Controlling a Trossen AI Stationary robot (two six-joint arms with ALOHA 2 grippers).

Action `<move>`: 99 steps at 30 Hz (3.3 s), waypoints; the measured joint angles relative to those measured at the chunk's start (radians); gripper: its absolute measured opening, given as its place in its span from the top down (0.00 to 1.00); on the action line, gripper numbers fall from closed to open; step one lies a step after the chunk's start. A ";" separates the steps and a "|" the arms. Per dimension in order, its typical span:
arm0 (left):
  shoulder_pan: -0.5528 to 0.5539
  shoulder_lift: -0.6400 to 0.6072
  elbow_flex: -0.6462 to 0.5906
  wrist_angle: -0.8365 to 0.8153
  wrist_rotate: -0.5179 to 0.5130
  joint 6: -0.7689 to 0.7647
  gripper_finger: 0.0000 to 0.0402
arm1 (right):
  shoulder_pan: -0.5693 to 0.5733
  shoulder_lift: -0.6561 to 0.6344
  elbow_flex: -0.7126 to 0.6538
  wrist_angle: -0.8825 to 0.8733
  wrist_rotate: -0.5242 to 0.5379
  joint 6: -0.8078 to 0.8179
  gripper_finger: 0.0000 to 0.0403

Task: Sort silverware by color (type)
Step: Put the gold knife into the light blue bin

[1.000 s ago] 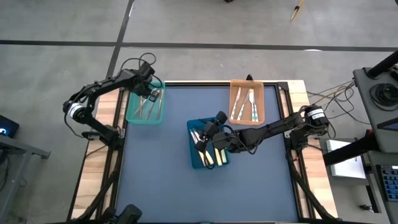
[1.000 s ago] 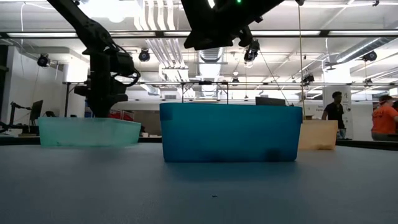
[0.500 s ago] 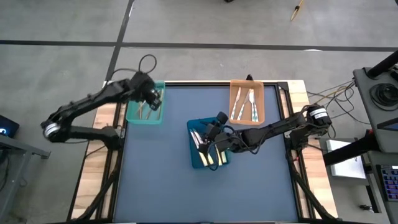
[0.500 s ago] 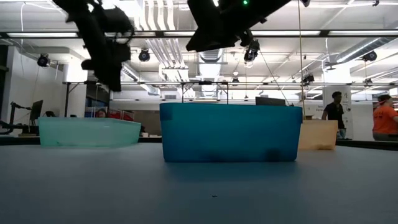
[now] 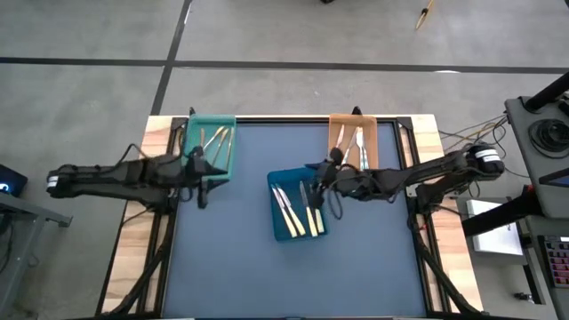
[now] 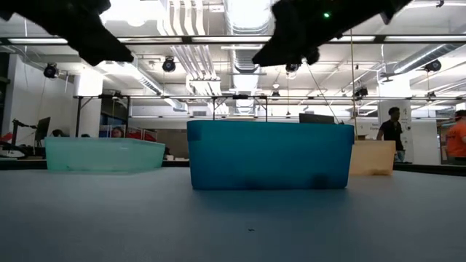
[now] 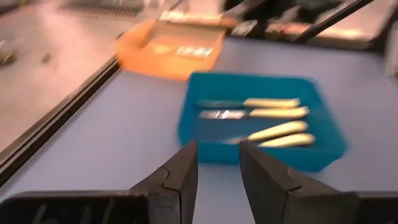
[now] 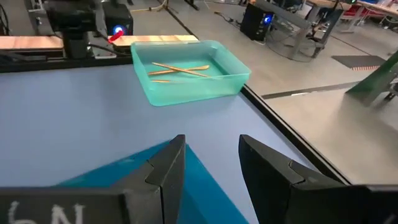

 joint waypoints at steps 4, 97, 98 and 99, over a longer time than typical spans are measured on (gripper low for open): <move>-0.063 -0.124 -0.125 0.142 0.000 0.008 0.75 | -0.026 -0.105 -0.115 0.064 -0.045 0.005 0.65; 0.900 1.047 0.301 -0.226 -0.069 0.011 0.72 | -0.151 -0.241 -0.245 0.123 -0.044 -0.013 0.98; 0.900 1.047 0.301 -0.226 -0.069 0.007 0.72 | -0.151 -0.241 -0.245 0.123 -0.044 -0.013 0.98; 0.900 1.047 0.301 -0.226 -0.068 0.004 0.73 | -0.151 -0.241 -0.246 0.123 -0.045 -0.013 0.98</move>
